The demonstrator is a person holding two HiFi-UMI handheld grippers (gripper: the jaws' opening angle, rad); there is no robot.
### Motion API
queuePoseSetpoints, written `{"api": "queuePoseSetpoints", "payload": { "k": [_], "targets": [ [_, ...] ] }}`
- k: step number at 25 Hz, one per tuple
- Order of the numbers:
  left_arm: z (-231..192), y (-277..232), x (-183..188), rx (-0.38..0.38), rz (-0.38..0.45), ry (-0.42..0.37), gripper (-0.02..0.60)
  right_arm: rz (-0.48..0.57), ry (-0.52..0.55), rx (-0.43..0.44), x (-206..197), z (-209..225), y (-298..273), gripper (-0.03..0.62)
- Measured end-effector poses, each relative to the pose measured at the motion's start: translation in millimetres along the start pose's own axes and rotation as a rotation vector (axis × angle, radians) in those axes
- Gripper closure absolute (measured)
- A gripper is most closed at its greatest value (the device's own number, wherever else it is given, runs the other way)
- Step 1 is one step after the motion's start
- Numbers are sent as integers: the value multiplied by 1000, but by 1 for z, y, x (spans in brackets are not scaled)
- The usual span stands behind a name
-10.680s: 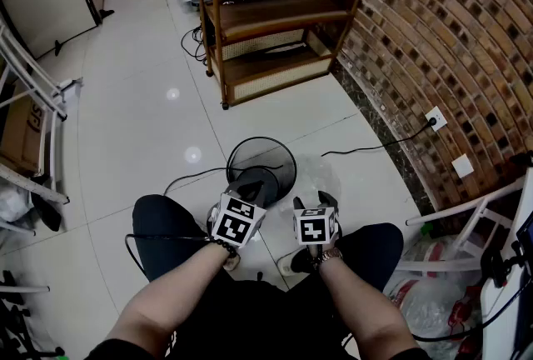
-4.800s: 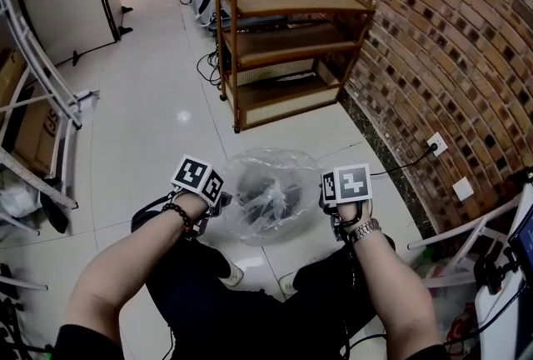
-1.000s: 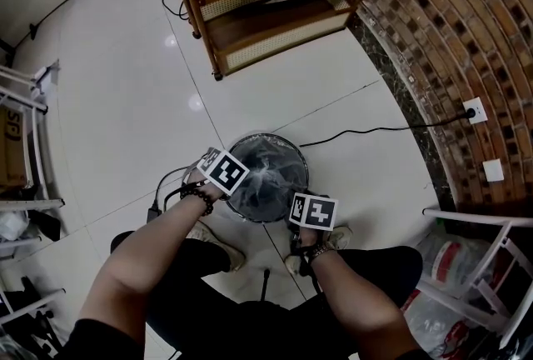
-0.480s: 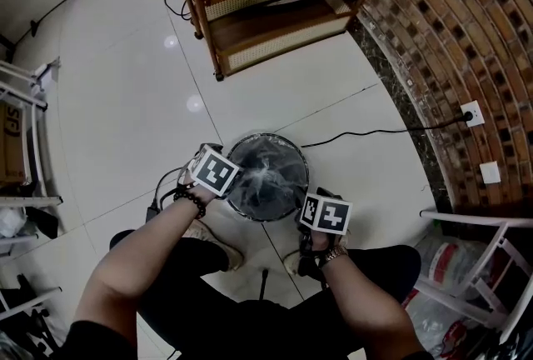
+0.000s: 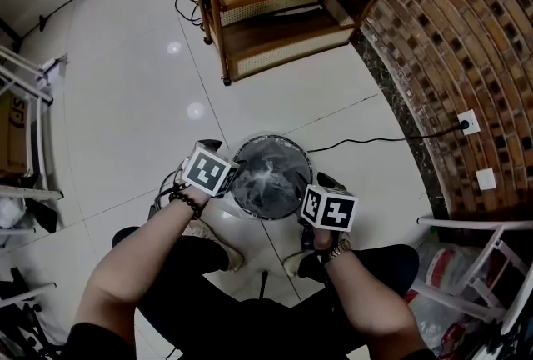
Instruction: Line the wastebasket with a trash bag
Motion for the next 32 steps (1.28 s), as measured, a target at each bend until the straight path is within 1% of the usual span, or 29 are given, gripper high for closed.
{"api": "queuePoseSetpoints", "payload": {
  "k": [2,3,5,7,9,11,13,16,19,22,24,26,28,30,31,32],
  "targets": [
    [5,0,-7,-45,21,61,242,-2,6,-7,0,-3,1,333],
    [7,-1,-12,-71,31,111,244,-9,0,-16,-3,-2,0,333],
    [9,-4,-26,-117,46,235,246,-34,-17,-43,-11,5,-2,333],
    [14,-9,-39,-145,66,361,247,-58,-17,-73,-20,14,-7,333],
    [19,-12,-50,-138,100,468,249,-79,-3,-97,-27,22,-13,333],
    [22,-14,-59,-96,138,536,249,-94,9,-110,-32,28,-19,333],
    [24,-16,-64,-61,172,585,249,-96,19,-110,-32,29,-21,333],
    [25,-18,-70,-26,213,650,249,-67,62,-99,-24,22,-20,333],
    [27,-20,-77,16,249,723,249,-55,146,-99,-16,18,-26,333],
    [29,-22,-85,58,278,785,254,-80,252,-99,-10,22,-42,333],
    [29,-25,-89,75,285,815,267,-97,314,-75,-7,23,-58,333],
    [30,-30,-93,81,285,838,278,-129,345,-34,-9,23,-77,333],
    [30,-34,-95,87,282,852,293,-172,349,-27,-9,23,-81,333],
    [29,-39,-97,95,278,860,324,-201,346,-28,-12,24,-86,334],
    [27,-41,-97,98,274,862,342,-210,345,-26,-15,25,-89,346],
    [26,-43,-98,100,270,861,361,-217,343,-23,-17,25,-91,377]
  ]
}}
Point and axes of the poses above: the fingertips, and each gripper's own axes: y backward along the fingers, z to its right, x out of its top, the point moved 2 cm from there along y, backward along the fingers, and after that the axes turned 11 degrees about -x, right-handed, at the moved point
